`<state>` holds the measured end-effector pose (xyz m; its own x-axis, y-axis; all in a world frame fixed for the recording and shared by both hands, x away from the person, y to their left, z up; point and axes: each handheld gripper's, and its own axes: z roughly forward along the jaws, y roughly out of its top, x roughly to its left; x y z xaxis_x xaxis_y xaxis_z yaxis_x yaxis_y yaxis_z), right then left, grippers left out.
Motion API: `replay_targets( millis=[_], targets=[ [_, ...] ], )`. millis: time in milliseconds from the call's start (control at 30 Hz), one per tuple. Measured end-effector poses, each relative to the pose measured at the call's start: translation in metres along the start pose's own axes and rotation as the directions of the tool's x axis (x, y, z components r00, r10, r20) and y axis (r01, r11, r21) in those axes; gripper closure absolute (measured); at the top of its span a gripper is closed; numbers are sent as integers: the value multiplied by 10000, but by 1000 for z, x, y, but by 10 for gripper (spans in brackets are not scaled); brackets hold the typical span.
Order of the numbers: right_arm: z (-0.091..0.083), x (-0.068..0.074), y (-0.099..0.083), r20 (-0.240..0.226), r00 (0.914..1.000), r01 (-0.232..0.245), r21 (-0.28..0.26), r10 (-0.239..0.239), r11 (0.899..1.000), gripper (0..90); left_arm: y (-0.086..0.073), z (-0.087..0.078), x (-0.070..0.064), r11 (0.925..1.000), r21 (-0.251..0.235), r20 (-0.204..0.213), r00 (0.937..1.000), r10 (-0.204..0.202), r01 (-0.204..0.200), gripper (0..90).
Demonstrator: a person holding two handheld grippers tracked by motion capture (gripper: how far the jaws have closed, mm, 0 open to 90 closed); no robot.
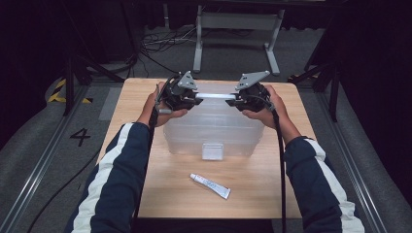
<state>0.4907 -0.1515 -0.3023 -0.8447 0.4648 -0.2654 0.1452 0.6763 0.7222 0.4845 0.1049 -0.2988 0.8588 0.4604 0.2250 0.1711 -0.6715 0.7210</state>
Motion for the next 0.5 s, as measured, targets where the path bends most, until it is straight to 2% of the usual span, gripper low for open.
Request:
replay_targets(
  millis=[233, 500],
  targets=[
    [-2, 3, 0, -23, 10000, -37, 22, 37, 10000, 754, -2, -3, -5, 9997, -86, -193, 9995, 234, -236, 740],
    [-3, 3, 0, -140, 9999, -36, 41, 37, 10000, 754, -3, -15, -7, 9995, -273, -299, 9994, 177, -185, 724]
  ],
)
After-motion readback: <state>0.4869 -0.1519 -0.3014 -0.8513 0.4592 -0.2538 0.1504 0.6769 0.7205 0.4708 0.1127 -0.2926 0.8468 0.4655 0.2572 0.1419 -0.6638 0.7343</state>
